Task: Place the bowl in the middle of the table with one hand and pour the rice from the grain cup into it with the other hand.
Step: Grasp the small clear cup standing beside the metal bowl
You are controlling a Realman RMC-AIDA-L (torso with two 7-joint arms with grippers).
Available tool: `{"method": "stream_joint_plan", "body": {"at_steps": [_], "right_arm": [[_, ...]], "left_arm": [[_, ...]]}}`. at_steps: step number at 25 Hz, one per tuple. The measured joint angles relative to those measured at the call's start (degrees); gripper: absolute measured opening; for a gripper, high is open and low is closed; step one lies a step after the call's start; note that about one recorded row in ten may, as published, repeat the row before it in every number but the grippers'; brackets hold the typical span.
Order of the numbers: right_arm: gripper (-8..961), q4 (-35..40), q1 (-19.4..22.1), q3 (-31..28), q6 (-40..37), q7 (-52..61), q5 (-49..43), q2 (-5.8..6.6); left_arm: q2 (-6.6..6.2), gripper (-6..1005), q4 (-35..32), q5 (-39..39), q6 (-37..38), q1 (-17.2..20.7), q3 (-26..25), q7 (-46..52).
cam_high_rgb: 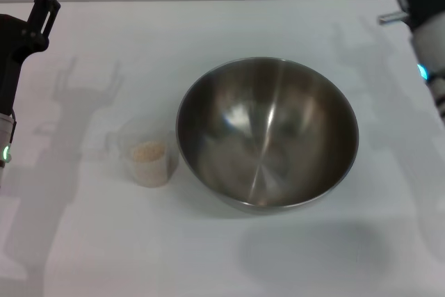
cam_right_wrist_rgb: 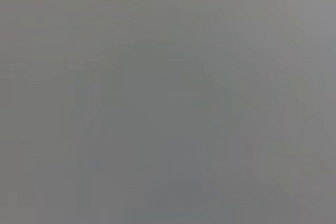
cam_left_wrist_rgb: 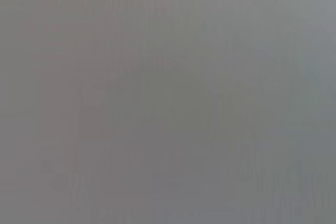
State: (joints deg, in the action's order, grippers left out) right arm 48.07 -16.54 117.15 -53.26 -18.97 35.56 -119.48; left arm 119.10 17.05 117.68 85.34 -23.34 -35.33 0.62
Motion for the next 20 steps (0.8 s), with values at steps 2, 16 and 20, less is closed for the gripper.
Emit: {"method": "stream_joint_plan", "body": {"at_steps": [2,16,20], "right_arm": [[508,-5.5,-0.2,0.4,-7.1,5.2,0.0,0.00],[508,-29.5,-2.2,-1.4,-21.7,18.7,5.2,0.13],[508,-30.8,-2.6,-1.9,-20.8,19.1,4.9,0.28]], "left_arm": [[-0.01,829,0.0,0.0,0.0,0.2,0.1,0.0],[-0.01,829,1.4,0.0,0.8,5.0,4.8,-0.3],[-0.06,829,1.5,0.0,2.4,7.5,8.2,-0.6]]}}
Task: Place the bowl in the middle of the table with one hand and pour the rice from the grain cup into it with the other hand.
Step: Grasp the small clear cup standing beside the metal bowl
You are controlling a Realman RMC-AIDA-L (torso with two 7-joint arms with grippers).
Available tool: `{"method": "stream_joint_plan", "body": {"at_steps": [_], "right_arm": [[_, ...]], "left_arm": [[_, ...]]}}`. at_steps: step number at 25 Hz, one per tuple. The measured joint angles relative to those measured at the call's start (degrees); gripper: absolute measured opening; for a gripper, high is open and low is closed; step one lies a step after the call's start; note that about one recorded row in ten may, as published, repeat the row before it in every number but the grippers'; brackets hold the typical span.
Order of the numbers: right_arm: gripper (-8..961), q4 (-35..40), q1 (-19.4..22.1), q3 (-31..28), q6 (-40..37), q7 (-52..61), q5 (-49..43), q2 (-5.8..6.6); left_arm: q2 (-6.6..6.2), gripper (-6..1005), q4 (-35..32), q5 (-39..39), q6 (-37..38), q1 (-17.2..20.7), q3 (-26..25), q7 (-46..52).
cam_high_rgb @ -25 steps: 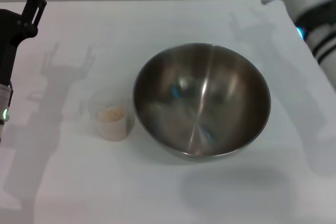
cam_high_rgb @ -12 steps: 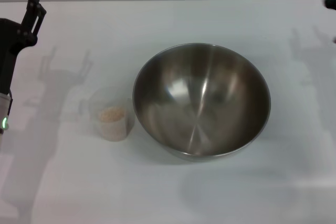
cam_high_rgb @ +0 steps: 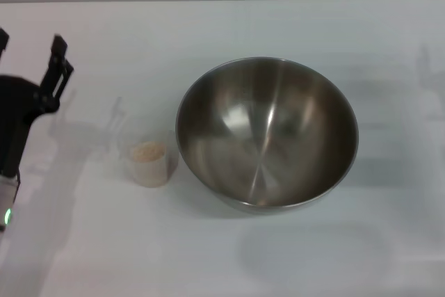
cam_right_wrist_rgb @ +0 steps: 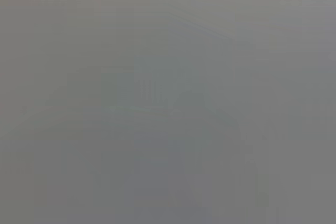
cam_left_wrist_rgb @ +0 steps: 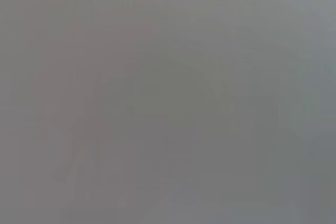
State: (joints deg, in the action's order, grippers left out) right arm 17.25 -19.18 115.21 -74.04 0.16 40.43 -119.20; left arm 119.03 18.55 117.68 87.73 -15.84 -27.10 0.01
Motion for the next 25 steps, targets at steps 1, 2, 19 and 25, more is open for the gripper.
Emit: {"method": "stream_joint_plan", "body": {"at_steps": [1,2,19,25], "right_arm": [[508,-1.0,-0.8,1.1,0.4,0.2,-0.8,0.04],[508,-1.0,-0.8,1.1,0.4,0.2,-0.8,0.04],[508,-2.4,-3.3,5.7,0.5,0.3,-1.2,0.41],[508,-2.5,-4.0,5.6,0.5,0.3,-1.2,0.62]], "left_arm": [[0.00,829,0.0,0.0,0.2,0.5,0.8,0.0],[-0.01,829,-0.1,0.0,0.3,1.1,1.6,0.0],[-0.21,830,-1.4,0.1,0.4,7.9,11.8,-0.1],[-0.18,830,-2.1,0.1,-2.3,8.0,13.9,-0.1]]}}
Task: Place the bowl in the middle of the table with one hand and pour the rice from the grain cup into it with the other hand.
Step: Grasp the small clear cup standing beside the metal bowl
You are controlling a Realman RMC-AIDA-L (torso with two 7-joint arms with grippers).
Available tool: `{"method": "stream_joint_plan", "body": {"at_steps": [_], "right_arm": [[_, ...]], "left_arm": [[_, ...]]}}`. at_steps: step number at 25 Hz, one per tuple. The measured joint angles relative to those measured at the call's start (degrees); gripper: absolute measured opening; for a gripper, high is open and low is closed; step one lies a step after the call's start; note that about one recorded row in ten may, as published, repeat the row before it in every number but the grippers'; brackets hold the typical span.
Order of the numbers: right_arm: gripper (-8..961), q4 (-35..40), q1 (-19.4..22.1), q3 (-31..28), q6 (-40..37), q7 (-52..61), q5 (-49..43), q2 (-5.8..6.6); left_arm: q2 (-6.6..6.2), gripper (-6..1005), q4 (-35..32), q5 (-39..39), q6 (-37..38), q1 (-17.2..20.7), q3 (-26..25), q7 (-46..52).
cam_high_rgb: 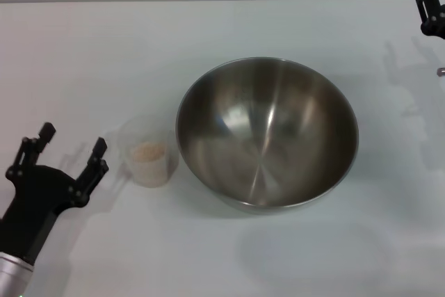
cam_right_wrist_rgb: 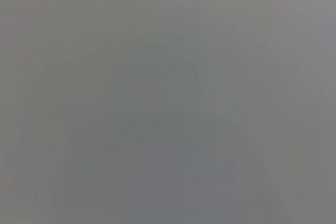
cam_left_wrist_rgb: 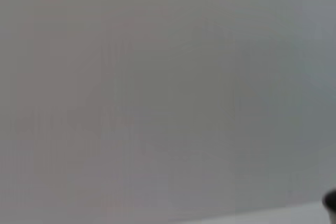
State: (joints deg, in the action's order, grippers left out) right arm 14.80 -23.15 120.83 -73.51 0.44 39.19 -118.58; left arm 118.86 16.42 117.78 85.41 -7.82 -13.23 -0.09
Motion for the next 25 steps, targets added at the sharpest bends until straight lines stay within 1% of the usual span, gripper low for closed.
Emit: {"method": "stream_joint_plan", "body": {"at_steps": [1,2,5,6,8,9,18,25], "right_arm": [[508,0.0,-0.1,0.1,0.0,0.0,0.0,0.01],[508,0.0,-0.1,0.1,0.0,0.0,0.0,0.01],[508,0.0,-0.2,0.1,0.0,0.0,0.0,0.02],[508,0.0,-0.2,0.1,0.0,0.0,0.0,0.02],[508,0.0,-0.2,0.2,0.0,-0.1,0.0,0.02],[508,0.0,-0.2,0.2,0.0,-0.1,0.0,0.02],[508,0.0,0.2,0.3,-0.4,-0.3,0.0,-0.14],[507,0.0,0.3,0.4,-0.6,-0.2,0.0,-0.24]], "left_arm": [[0.00,830,0.0,0.0,0.0,0.0,0.0,0.0],[0.03,830,-0.1,0.0,-1.5,0.0,0.1,0.0],[0.03,830,-0.1,0.0,-1.5,0.0,0.1,0.0],[0.06,830,-0.1,0.0,-3.6,0.0,0.1,0.0],[0.06,830,-0.1,0.0,-3.6,0.0,0.1,0.0],[0.06,830,-0.1,0.0,-6.0,-0.3,0.4,0.0],[0.06,829,-0.2,0.0,-8.4,-1.4,0.6,-0.1],[0.01,829,-0.9,-0.5,-8.9,-2.5,0.2,-0.2]]}}
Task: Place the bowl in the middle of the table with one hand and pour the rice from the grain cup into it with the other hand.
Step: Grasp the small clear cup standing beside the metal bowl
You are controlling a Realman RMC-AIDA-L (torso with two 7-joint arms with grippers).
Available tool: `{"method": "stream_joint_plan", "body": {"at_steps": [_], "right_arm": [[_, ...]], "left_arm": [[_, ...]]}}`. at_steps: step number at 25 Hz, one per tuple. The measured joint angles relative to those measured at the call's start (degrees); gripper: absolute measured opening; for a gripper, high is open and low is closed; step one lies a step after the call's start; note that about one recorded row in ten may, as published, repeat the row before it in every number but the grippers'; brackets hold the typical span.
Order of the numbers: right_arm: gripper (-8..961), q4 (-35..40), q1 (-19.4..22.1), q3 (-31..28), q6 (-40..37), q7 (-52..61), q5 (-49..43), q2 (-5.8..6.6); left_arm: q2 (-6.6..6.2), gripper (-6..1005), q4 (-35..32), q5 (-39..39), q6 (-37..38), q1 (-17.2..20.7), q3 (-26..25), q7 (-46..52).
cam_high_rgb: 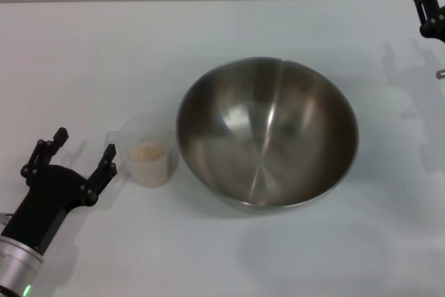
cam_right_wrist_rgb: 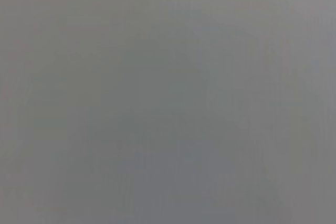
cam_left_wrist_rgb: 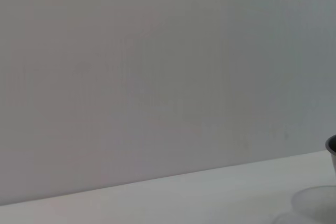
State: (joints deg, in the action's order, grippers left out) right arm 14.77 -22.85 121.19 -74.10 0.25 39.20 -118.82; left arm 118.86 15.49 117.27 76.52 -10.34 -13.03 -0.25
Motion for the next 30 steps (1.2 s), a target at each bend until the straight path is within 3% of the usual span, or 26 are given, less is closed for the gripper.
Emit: {"method": "stream_joint_plan", "body": {"at_steps": [24,30], "right_arm": [[507,0.6,-0.3,1.4,0.3,0.3,-1.4,-0.19],[507,0.9,-0.7,2.3,0.4,0.3,-1.4,-0.28]], "left_arm": [[0.26,830,0.0,0.0,-5.9,-3.9,-3.3,0.0],[0.23,604,0.2,0.0,-7.7,-4.9,-3.5,0.1]]}}
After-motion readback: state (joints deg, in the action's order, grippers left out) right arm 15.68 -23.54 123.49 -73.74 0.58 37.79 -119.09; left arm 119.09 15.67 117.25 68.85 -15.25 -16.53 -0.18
